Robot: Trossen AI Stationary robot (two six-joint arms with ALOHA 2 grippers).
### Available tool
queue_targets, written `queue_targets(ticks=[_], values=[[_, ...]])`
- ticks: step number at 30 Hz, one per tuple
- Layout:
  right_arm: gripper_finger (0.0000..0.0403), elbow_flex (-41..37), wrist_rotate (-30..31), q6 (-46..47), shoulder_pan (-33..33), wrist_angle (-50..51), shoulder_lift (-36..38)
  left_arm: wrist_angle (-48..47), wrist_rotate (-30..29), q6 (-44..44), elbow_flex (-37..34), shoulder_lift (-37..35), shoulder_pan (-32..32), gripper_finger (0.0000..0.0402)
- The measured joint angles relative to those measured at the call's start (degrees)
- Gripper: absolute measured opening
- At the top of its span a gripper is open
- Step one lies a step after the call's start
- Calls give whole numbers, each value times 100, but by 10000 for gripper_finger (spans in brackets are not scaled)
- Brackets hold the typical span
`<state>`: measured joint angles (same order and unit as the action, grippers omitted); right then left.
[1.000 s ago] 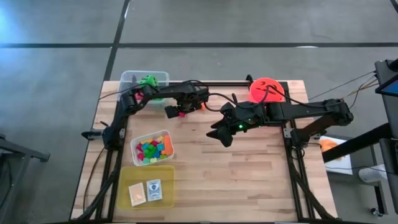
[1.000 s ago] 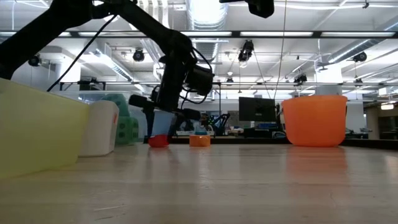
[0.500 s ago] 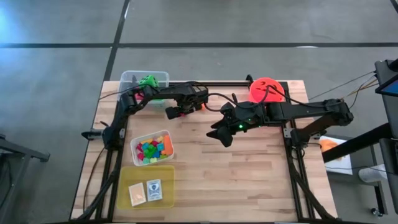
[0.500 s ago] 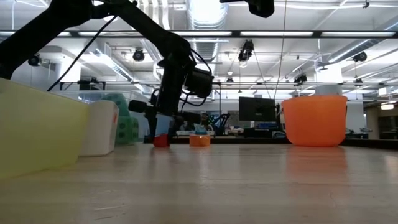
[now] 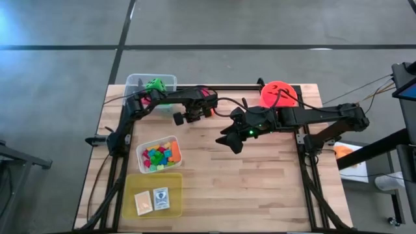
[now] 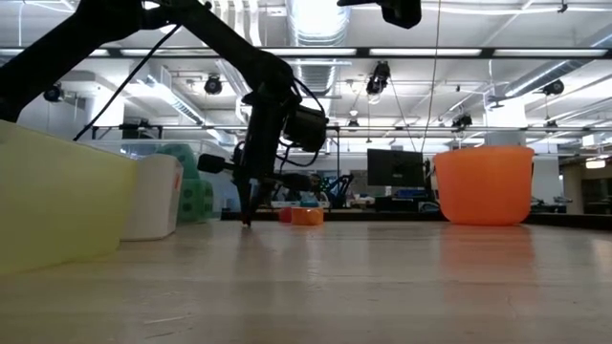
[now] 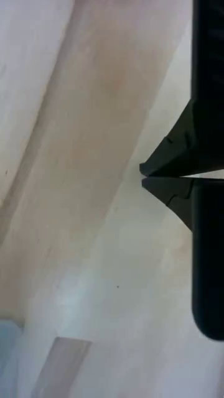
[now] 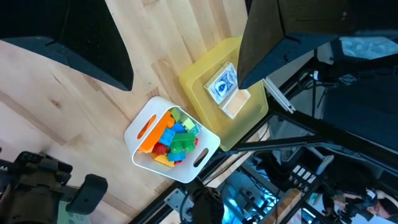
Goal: Pick & Place Toys
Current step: Put the orange game piece into the white bin
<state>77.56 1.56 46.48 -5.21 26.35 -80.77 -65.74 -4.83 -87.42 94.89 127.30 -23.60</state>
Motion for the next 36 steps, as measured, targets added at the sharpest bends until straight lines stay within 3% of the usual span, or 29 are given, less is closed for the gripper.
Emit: queue_targets(ticks=[9,14,22,26,32,36], values=[[281,0,0,0,0,-13,0,54,143,22,-2,-358,18,11],[281,0,0,0,0,-7,0,681,147,-96,2,-641,21,11],[281,0,0,0,0,-4,0,991,336,-456,389,-518,32,26],[281,0,0,0,0,-7,0,910,339,-708,487,-509,43,73],[281,0,0,0,0,-5,-1,878,303,-862,496,-509,45,184],[281,0,1,0,0,-4,0,209,251,250,494,-632,19,234]])
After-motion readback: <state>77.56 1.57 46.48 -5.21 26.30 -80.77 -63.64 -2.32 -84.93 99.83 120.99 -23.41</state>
